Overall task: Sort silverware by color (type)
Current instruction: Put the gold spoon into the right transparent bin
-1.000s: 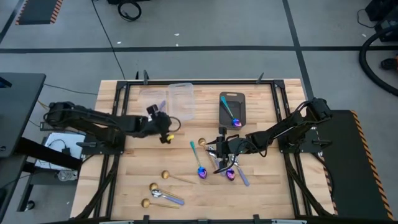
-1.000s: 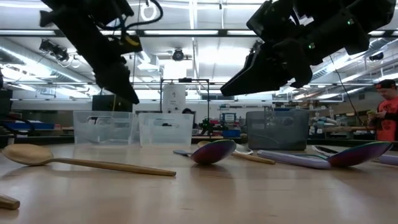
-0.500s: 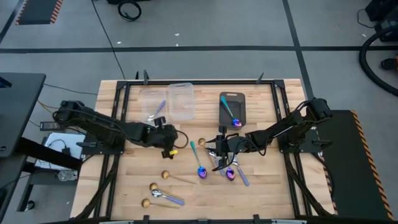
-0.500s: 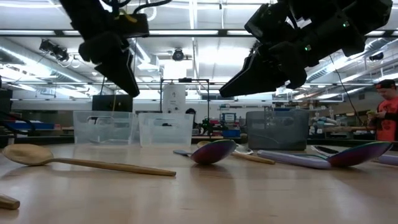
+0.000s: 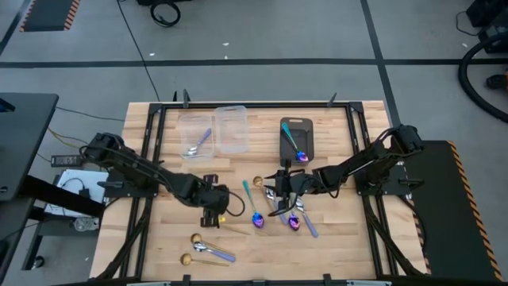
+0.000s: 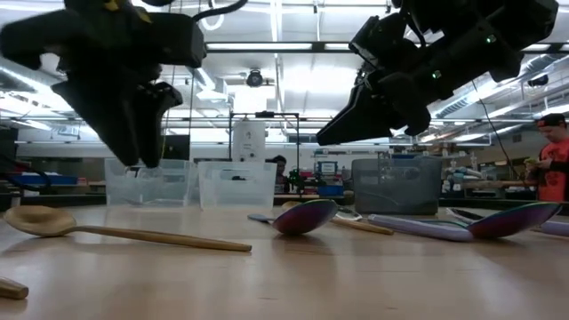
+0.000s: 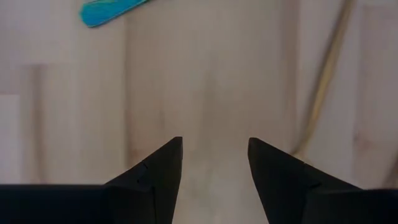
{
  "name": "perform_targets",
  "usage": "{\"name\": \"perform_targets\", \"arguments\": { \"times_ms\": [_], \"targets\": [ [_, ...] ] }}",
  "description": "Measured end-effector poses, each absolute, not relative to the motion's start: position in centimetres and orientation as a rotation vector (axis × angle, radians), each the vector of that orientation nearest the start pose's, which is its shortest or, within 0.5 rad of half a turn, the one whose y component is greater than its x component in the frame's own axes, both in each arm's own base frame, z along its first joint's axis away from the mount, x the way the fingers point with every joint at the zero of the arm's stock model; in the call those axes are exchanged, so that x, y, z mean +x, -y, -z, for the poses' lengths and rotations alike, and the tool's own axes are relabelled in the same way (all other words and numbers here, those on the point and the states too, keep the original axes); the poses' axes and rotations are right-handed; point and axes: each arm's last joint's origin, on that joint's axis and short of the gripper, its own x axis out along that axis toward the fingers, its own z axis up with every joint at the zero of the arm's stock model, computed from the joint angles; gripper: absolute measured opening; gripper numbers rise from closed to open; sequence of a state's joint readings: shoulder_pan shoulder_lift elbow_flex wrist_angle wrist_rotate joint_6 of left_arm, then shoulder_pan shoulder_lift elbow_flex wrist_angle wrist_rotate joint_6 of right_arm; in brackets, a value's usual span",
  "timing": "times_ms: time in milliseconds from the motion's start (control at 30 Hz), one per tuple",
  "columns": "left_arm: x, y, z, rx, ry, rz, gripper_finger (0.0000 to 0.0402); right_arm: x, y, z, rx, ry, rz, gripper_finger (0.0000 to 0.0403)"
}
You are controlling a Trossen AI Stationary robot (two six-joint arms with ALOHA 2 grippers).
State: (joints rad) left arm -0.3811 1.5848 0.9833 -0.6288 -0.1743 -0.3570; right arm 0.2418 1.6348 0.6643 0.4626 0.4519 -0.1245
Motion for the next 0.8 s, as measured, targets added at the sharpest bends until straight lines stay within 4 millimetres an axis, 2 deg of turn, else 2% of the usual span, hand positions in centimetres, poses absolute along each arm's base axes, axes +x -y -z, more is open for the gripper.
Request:
{"name": "perform_targets", "arguments": {
  "times_ms": [267, 467, 633, 800],
  "targets": [
    [27.5, 11.9, -19.0, -0.060, -1.119, -0.009, 0.0168, 30.1, -5.6, -15.3, -0.292, -0.500, 0.191, 0.0134],
    [28.0, 12.6, -18.3, -0.108, -1.126, 0.021, 0.0157, 30.2, -5.5, -15.4, -0.293, -0.488, 0.195, 0.0134],
    [28.0, 13.4, -17.8, -0.088, -1.145, 0.039, 0.0170, 30.2, -5.2, -15.2, -0.299, -0.505, 0.208, 0.0134],
    [28.0, 15.0, -18.2, -0.049, -1.114, 0.071, 0.0194, 30.2, -5.0, -15.2, -0.326, -0.515, 0.239, 0.0134]
  ]
}}
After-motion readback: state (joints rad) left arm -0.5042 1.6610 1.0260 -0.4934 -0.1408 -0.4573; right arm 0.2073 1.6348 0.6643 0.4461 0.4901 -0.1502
